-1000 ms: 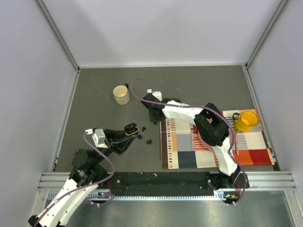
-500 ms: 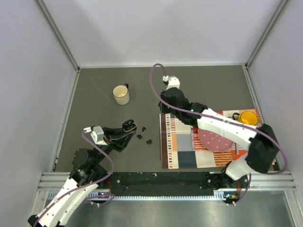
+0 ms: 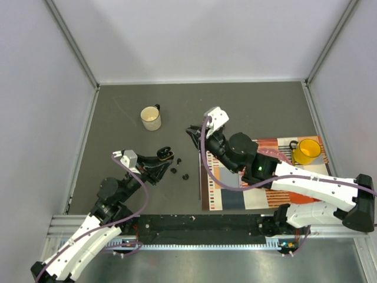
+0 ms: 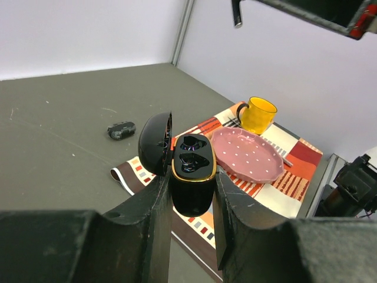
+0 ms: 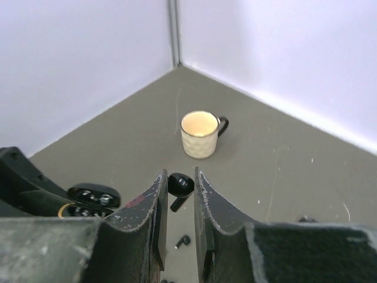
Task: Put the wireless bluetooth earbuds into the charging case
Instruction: Place the earbud in the charging case.
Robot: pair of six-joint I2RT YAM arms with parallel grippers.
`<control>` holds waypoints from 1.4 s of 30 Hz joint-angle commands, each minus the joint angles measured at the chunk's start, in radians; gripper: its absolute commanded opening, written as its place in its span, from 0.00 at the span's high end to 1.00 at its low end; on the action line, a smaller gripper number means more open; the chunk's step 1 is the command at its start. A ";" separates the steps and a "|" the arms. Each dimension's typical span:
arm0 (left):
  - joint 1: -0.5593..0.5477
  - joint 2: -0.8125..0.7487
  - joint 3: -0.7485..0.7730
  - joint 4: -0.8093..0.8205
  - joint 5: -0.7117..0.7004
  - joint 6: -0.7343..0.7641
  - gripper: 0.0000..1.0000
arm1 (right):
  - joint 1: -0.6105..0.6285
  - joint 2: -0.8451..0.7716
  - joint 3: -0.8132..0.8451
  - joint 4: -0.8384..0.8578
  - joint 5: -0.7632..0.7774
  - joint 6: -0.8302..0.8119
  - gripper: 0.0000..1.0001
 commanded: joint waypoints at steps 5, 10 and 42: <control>-0.004 0.041 0.048 0.133 0.050 -0.008 1.00 | 0.088 -0.056 -0.115 0.313 -0.070 -0.191 1.00; -0.004 0.027 0.034 0.171 0.105 0.046 1.00 | 0.090 -0.061 -0.174 0.396 -0.225 -0.165 1.00; -0.004 0.005 0.034 0.223 0.150 0.101 1.00 | 0.148 0.054 -0.217 0.526 -0.330 -0.323 1.00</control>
